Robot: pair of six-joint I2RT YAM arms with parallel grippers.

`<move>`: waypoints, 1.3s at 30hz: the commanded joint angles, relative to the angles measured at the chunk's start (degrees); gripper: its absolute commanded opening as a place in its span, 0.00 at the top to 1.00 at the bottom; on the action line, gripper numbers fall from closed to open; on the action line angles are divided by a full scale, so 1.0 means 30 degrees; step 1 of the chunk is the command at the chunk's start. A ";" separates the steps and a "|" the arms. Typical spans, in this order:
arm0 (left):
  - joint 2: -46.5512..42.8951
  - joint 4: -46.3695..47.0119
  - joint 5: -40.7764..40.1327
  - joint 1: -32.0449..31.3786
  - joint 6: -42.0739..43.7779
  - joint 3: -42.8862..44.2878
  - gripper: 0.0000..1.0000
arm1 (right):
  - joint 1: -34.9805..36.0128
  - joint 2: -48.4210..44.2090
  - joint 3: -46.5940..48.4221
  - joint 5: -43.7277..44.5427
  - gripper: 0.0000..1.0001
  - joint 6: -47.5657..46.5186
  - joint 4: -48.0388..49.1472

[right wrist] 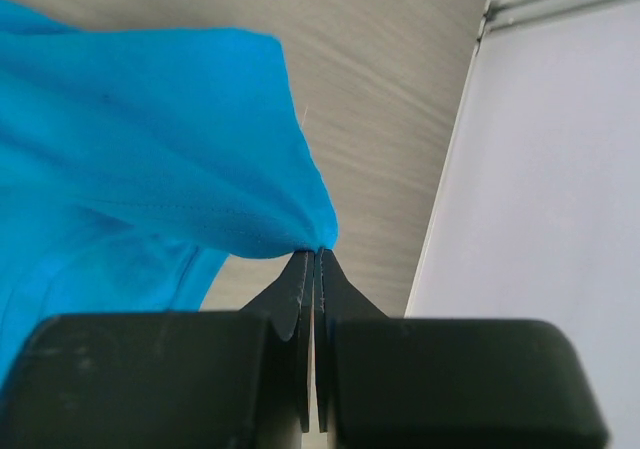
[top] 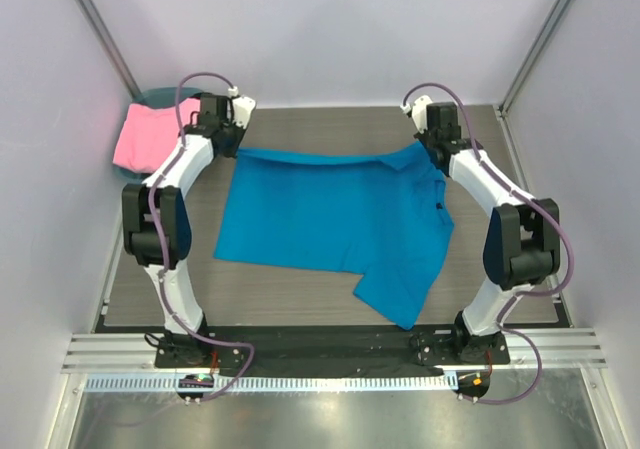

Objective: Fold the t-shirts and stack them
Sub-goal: Fold the tshirt

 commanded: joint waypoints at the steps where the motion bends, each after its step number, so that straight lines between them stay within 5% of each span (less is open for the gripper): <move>1: -0.1767 0.0634 0.0087 0.0131 0.0112 -0.0703 1.00 | 0.0005 -0.2311 -0.1020 -0.0011 0.99 0.0588 -0.0433; 14: -0.4111 0.0282 0.0028 0.0131 -0.0123 -0.4599 1.00 | 0.0064 -0.5217 -0.3776 -0.1502 0.99 0.2346 -0.2541; 37: -0.2824 -0.1328 0.0409 0.0131 -0.0562 -0.6915 1.00 | 0.0151 -0.6068 -0.6033 -0.3702 0.99 0.4222 -0.3598; 39: -0.2911 -0.1562 0.0496 0.0131 -0.0591 -0.6887 0.90 | 0.0122 -0.6009 -0.6179 -0.3849 0.99 0.4193 -0.3686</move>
